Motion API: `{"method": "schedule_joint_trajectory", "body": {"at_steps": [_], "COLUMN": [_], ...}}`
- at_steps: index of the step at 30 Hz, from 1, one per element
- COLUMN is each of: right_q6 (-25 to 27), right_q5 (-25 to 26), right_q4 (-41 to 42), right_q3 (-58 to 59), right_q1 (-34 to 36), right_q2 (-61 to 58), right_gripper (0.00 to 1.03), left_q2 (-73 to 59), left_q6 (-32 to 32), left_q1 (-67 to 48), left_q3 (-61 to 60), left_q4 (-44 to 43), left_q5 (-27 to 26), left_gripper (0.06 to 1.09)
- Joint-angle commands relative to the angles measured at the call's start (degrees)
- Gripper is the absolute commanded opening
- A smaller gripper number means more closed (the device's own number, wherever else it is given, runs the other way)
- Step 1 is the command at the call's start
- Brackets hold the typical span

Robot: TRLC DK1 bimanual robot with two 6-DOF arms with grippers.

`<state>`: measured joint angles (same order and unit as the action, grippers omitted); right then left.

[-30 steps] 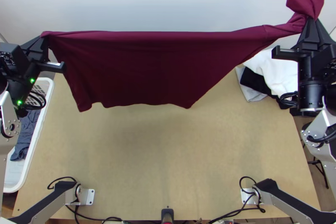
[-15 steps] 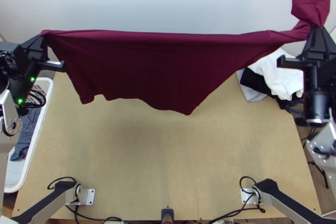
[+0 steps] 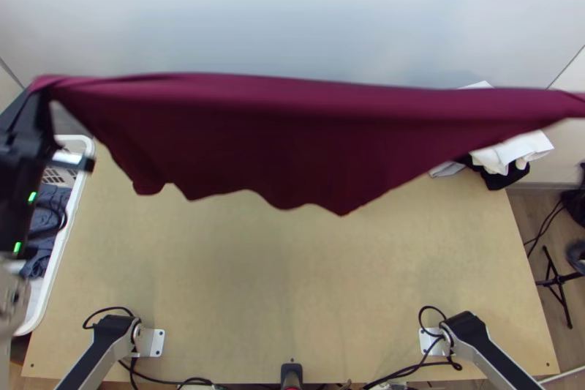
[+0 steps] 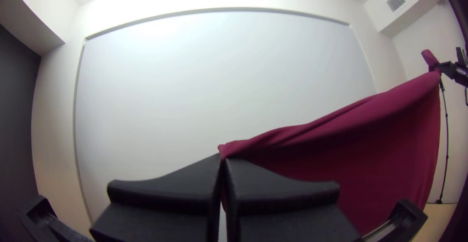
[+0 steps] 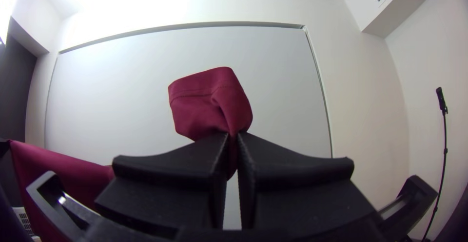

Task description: Fold the t-shirt

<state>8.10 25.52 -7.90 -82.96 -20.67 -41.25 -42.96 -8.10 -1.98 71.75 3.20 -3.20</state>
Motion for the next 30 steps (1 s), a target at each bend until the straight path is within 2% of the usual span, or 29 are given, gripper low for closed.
{"method": "schedule_joint_trajectory", "body": {"at_steps": [1,5,10,15,19,22,24,27,30], "right_q6": [-2.3,-4.4,-8.0,-8.5,-9.2,-9.8,-9.4,-7.0,-5.5], "right_q5": [0.1,0.1,-0.1,-0.6,-1.7,-2.6,-3.1,-4.2,-5.5], "right_q4": [-8.9,-17.1,-17.7,-18.0,-16.6,-10.5,-3.3,6.8,16.1], "right_q3": [-3.6,-3.5,2.5,8.9,20.6,32.4,39.6,46.6,47.1], "right_q1": [1.9,3.1,1.8,-4.6,-7.8,-8.7,-9.0,-9.0,-9.0], "right_q2": [6.5,7.7,7.4,3.7,3.4,4.1,3.2,-3.0,-12.2], "right_gripper": [0.03,0.03,0.03,0.03,0.03,0.03,0.03,0.03,0.03], "left_q2": [14.1,17.6,22.5,23.6,24.4,26.8,27.1,24.8,17.3], "left_q6": [0.6,0.2,2.4,6.0,8.9,8.8,7.8,5.4,4.3], "left_q1": [-1.4,-1.1,-1.4,-1.4,-3.8,-8.3,-8.6,-8.4,-8.1], "left_q3": [-6.3,-6.0,-15.1,-22.6,-30.0,-39.2,-44.7,-50.5,-51.4], "left_q4": [-3.9,3.6,6.5,5.7,6.4,7.0,5.9,-0.7,-8.2], "left_q5": [-1.5,-1.5,-3.0,-3.6,-4.2,-3.8,-3.6,-3.6,-3.5], "left_gripper": [0.1,0.1,0.1,0.1,0.1,0.1,0.1,0.1,0.1]}}
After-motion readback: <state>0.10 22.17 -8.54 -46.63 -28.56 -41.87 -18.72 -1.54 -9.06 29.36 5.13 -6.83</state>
